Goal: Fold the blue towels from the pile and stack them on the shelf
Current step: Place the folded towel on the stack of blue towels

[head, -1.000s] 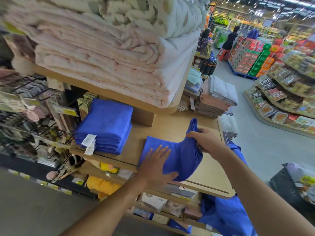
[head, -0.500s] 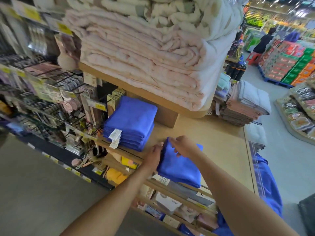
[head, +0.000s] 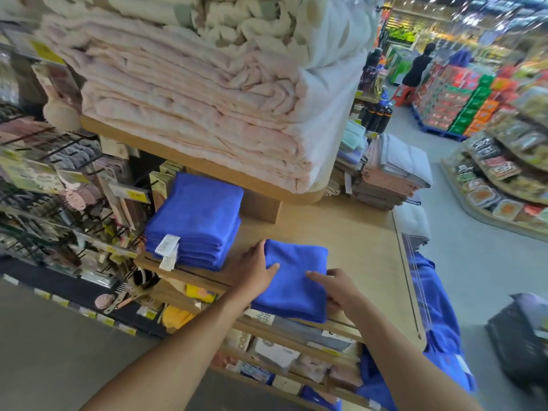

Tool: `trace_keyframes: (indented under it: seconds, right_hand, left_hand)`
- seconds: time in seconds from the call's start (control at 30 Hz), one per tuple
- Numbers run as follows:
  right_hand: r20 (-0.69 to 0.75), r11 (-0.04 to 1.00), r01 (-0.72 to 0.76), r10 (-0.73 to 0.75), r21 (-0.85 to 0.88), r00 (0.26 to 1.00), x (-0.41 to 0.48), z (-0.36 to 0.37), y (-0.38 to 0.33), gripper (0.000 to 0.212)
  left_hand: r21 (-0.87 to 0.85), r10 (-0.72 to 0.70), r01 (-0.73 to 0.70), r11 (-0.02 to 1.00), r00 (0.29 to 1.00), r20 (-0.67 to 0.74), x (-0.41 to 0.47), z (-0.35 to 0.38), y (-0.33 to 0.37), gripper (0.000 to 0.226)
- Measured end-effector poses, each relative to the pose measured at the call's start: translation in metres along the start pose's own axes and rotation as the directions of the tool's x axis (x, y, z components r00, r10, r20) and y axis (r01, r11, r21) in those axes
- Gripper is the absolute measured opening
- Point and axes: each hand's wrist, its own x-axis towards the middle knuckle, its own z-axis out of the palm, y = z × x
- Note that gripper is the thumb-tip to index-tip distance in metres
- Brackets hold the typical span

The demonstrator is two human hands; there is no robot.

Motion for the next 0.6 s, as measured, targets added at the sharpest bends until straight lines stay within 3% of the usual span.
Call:
trace_keyframes:
  seconds: [0.13, 0.27, 0.33, 0.43, 0.5, 0.6]
  right_hand:
    - [-0.059, 0.985, 0.090, -0.082, 0.147, 0.995, -0.001, 0.011, -0.003, 0.043]
    - [-0.070, 0.950, 0.194, -0.182, 0.245, 0.981, -0.016, 0.015, -0.006, 0.040]
    - [-0.046, 0.924, 0.285, -0.283, 0.256, 0.958, -0.030, 0.013, -0.009, 0.044]
    - [0.026, 0.877, 0.389, -0.412, 0.282, 0.911, -0.056, 0.002, -0.021, 0.054]
    - [0.067, 0.863, 0.414, -0.450, 0.289, 0.890, -0.071, -0.007, -0.033, 0.058]
    - [0.118, 0.854, 0.415, -0.469, 0.314, 0.876, -0.085, -0.019, -0.052, 0.053]
  left_hand:
    - [-0.076, 0.020, -0.024, 0.997, 0.998, -0.055, -0.005, 0.004, -0.005, 0.072]
    - [-0.315, 0.000, -0.014, 0.949, 0.999, -0.046, -0.011, -0.001, -0.006, 0.077]
    - [-0.525, -0.006, 0.030, 0.851, 0.999, 0.047, -0.014, -0.012, -0.001, 0.084]
    - [-0.812, 0.030, 0.137, 0.567, 0.982, 0.187, -0.018, -0.032, 0.004, 0.068]
    - [-0.839, 0.041, 0.267, 0.474, 0.945, 0.324, -0.026, -0.047, 0.007, 0.060]
    - [-0.801, 0.028, 0.371, 0.470, 0.900, 0.434, -0.035, -0.065, 0.011, 0.060]
